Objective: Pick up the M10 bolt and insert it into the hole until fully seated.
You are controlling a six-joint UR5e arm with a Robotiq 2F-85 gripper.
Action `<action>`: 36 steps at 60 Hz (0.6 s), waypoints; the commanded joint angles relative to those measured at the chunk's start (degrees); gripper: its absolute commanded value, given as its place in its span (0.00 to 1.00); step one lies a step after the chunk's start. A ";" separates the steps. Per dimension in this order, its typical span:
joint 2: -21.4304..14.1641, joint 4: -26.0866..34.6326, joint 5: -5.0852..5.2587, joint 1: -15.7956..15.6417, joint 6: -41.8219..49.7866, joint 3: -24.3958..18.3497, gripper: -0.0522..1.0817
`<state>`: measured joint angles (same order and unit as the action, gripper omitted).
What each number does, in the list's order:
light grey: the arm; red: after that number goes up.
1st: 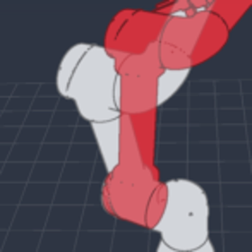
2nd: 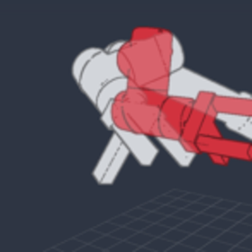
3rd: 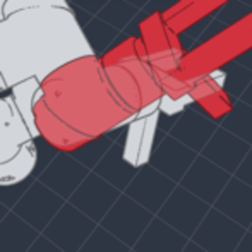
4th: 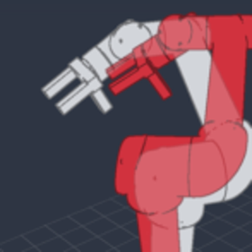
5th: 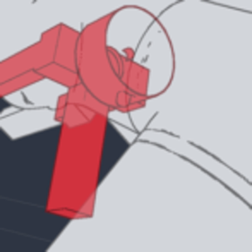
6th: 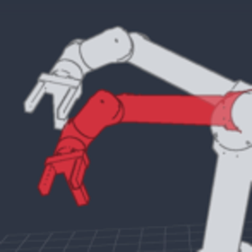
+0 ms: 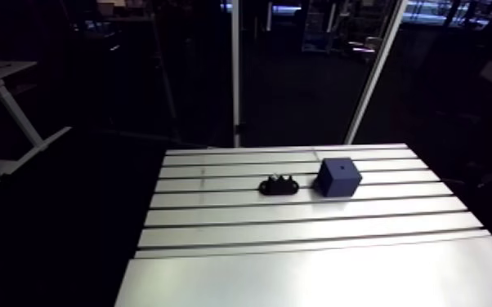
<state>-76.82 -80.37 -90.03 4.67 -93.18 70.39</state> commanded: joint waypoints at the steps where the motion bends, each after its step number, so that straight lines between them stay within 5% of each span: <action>1: 0.05 0.00 -0.09 -0.01 -0.03 -0.22 0.05; 36: 0.40 0.00 0.08 -0.01 -0.03 -0.48 0.05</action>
<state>-76.54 -80.37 -89.97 4.66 -93.21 70.01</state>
